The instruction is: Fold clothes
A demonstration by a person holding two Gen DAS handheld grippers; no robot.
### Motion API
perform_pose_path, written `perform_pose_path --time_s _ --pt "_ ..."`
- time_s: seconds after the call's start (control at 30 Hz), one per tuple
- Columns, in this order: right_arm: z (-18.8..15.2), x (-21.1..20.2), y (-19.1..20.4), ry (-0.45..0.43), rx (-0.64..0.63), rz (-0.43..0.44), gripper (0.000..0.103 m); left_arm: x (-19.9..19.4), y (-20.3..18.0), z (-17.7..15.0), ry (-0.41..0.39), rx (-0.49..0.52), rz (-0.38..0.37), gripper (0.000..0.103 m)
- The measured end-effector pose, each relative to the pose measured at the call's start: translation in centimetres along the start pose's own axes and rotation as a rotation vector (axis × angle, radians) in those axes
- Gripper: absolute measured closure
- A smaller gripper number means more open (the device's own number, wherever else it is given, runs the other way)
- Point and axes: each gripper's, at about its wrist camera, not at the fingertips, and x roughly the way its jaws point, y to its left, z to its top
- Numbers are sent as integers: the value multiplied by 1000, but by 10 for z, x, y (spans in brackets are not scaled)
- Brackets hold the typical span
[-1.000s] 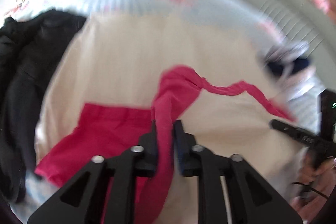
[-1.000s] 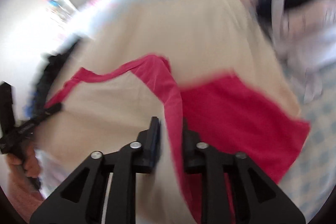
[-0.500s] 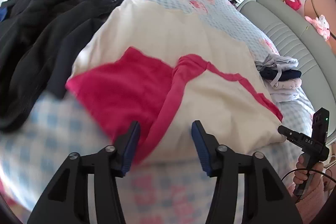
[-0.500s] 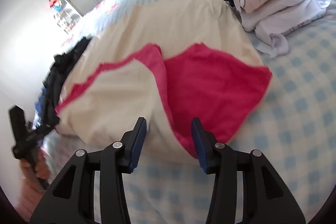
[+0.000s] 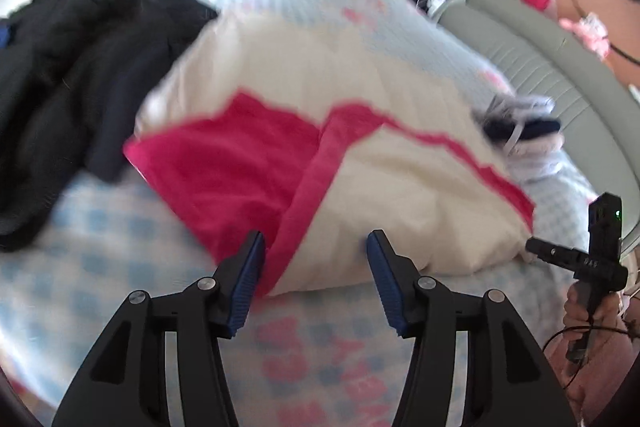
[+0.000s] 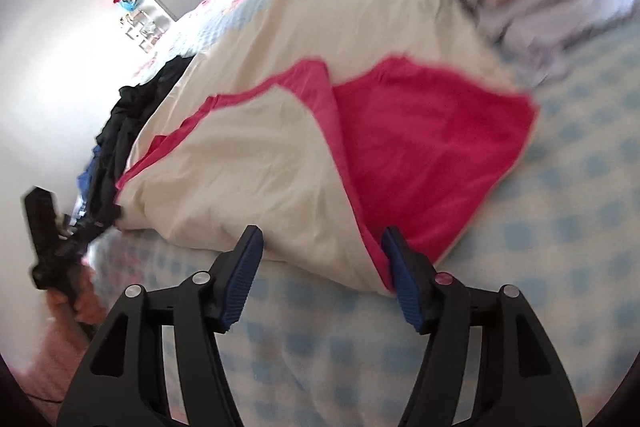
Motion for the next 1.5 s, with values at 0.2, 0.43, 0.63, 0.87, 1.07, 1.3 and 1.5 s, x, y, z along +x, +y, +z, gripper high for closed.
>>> perform_pose_path --time_s 0.2,0.43,0.63,0.87,1.07,1.3,1.5 --pt "-5 -6 13 -33 -75 -99 94 -13 -2 6 -9 71 20 94" --pt "9 -25 9 -28 -71 -136 96 -29 -5 14 -21 156 41 95" --pt "8 -19 8 -10 -115 -223 96 -23 4 16 23 159 38 95" --pt "0 -17 -3 -9 -58 -217 93 -24 27 9 67 16 5 82" --pt "14 -61 13 -145 -84 -124 79 -70 12 22 -199 23 72 71" --pt "17 -9 64 -23 -228 -143 79 -5 -48 19 -64 117 -17 71" --pt "-16 -2 23 20 -168 -203 91 23 -44 3 76 147 30 71"
